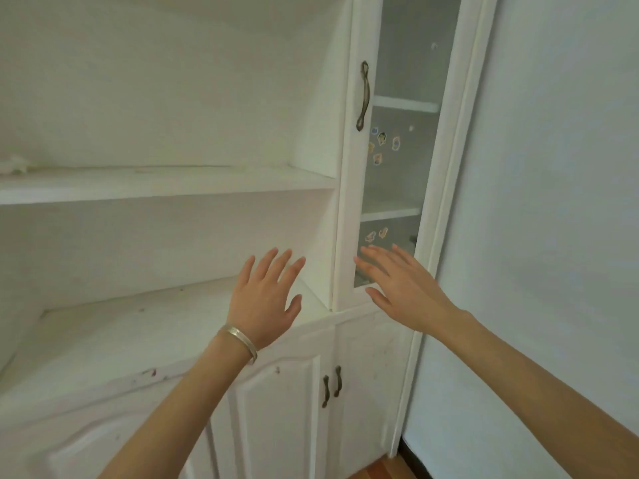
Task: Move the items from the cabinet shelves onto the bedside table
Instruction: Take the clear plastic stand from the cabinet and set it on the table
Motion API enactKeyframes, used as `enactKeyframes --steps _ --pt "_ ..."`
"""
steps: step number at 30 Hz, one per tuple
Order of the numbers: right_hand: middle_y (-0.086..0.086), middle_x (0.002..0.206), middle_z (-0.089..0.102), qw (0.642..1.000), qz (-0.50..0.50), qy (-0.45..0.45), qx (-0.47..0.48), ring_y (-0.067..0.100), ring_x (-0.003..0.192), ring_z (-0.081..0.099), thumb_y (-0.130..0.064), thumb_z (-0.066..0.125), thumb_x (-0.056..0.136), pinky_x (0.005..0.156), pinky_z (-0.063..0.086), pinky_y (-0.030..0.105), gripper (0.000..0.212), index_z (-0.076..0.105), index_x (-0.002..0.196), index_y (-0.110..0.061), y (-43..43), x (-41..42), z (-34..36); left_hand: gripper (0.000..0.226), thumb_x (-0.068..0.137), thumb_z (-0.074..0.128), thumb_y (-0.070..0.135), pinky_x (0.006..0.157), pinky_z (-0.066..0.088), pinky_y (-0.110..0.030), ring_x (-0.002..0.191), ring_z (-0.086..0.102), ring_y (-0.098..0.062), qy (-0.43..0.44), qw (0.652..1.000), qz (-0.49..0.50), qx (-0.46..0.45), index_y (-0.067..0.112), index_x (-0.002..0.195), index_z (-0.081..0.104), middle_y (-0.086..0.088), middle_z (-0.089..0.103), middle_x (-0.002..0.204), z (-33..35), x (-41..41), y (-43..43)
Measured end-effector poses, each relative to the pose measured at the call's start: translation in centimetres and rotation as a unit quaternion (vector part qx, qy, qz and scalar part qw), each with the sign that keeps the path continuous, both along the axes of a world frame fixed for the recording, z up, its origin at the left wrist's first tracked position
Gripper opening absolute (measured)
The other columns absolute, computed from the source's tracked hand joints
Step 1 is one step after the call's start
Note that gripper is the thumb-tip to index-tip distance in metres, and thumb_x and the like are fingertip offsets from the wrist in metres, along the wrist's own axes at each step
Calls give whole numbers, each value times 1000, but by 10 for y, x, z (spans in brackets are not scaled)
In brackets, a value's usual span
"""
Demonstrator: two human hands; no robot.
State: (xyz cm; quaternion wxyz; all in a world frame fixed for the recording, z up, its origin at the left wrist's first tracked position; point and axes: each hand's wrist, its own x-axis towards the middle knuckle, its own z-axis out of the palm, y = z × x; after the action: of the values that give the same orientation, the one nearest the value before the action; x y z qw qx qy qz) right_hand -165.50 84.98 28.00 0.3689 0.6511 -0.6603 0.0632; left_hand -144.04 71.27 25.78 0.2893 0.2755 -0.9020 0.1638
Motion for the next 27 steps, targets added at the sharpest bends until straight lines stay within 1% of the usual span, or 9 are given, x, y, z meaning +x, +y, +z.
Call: enactKeyframes --steps 4,8,10,14,16,18,20,23,27 --pt "16 134 51 1000 -6 11 -9 30 124 49 -26 64 85 107 32 50 54 49 132 -6 -56 -40 1 58 81 35 42 100 38 -55 124 49 -32 -6 1000 -5 -19 17 130 54 -10 56 131 0 -41 -53" --pt "14 136 51 999 -10 30 -34 27 126 47 -27 65 84 109 25 46 54 49 132 -6 -121 -71 29 56 81 40 39 99 39 -55 122 51 -33 15 998 -31 -48 14 128 56 -12 57 130 34 -92 -103" --pt "14 135 51 998 -4 47 -45 26 126 47 -26 66 83 109 24 43 54 50 131 -6 -151 -86 45 53 82 49 36 102 37 -54 124 49 -33 31 996 -42 -67 12 128 55 -13 55 132 57 -118 -128" --pt "14 130 56 995 -14 85 -44 25 121 53 -26 74 75 104 35 46 55 58 123 -4 -201 -120 60 62 73 69 30 104 34 -55 126 47 -33 14 995 -42 -84 8 129 55 -14 55 132 80 -168 -182" --pt "13 133 54 995 -20 94 -39 24 125 49 -28 72 76 106 32 46 55 57 124 -5 -224 -136 62 62 74 64 33 107 29 -52 126 47 -32 4 996 -19 -92 7 129 54 -14 56 131 84 -187 -204" --pt "12 135 52 992 -22 120 -33 22 128 45 -31 70 77 108 31 45 55 57 125 -6 -242 -150 65 61 78 46 38 109 22 -48 126 48 -30 10 994 -8 -106 6 130 54 -13 57 130 82 -198 -220" --pt "11 137 50 987 -20 161 -23 22 131 40 -33 60 83 111 28 46 53 54 128 -6 -251 -162 66 64 79 36 38 110 20 -48 125 49 -29 26 992 -16 -120 6 132 52 -11 58 130 75 -203 -229" --pt "11 140 47 976 -7 214 -31 21 136 33 -34 35 93 111 21 52 50 50 131 -6 -251 -176 65 64 79 38 36 111 20 -48 124 49 -29 56 987 -27 -148 7 134 50 -10 59 127 68 -208 -237" --pt "8 127 59 958 19 283 -49 21 131 42 -31 34 94 108 22 59 44 60 122 -8 -253 -189 67 65 77 42 34 112 20 -47 123 49 -29 61 982 -29 -177 8 136 47 -10 59 127 67 -208 -240"
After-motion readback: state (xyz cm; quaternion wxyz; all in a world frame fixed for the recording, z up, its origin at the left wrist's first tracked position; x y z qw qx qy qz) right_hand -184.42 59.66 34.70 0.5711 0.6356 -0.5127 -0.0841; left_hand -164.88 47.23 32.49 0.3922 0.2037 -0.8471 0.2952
